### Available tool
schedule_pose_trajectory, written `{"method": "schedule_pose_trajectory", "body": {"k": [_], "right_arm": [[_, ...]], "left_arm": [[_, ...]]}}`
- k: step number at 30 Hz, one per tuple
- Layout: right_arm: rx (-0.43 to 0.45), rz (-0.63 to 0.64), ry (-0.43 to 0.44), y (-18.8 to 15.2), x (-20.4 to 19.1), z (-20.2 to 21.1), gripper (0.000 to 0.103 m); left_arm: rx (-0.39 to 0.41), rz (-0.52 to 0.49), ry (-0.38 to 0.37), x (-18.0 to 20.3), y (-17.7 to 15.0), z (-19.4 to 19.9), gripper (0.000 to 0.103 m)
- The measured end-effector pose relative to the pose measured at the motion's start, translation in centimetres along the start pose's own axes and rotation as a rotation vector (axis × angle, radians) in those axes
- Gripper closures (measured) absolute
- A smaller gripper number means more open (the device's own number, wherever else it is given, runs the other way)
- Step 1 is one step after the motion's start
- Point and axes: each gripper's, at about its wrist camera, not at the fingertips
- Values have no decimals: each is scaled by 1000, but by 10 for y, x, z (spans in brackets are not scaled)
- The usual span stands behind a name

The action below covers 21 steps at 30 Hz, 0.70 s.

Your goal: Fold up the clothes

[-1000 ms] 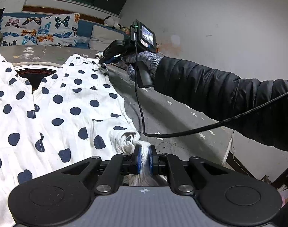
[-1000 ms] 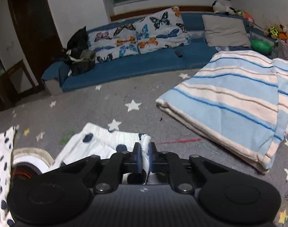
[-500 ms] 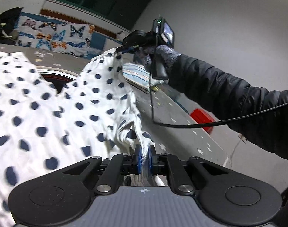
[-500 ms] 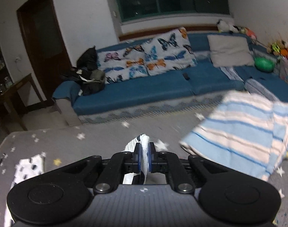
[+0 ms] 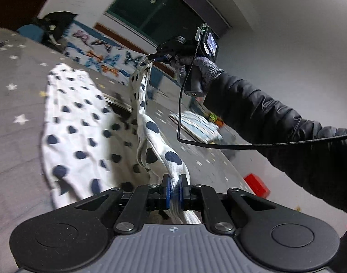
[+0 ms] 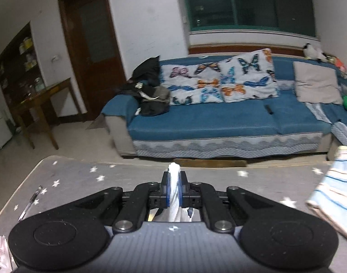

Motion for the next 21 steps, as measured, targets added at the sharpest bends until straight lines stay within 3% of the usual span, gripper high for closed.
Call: {"method": "schedule_pose_trajectory", "body": {"k": [11,15,21], "right_arm": [[-36,104,49,-13,-118,-40,97],[-52,145,57,-25,-151,-53,97],[-111,159,149,-44,-179,-64,90]], "left_arm": [[84,81,57,-13,-6,35,95],[90,114,85,-20,-9,43,95],[77,138,129,-24,-18,51,95]]}}
Point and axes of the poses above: each gripper's, at about its wrist camera, not at the fingertips, and z roughly against the way its jaws point, x to its right, y to its top, and after that the axes turned 15 degrees about -y, right-handed
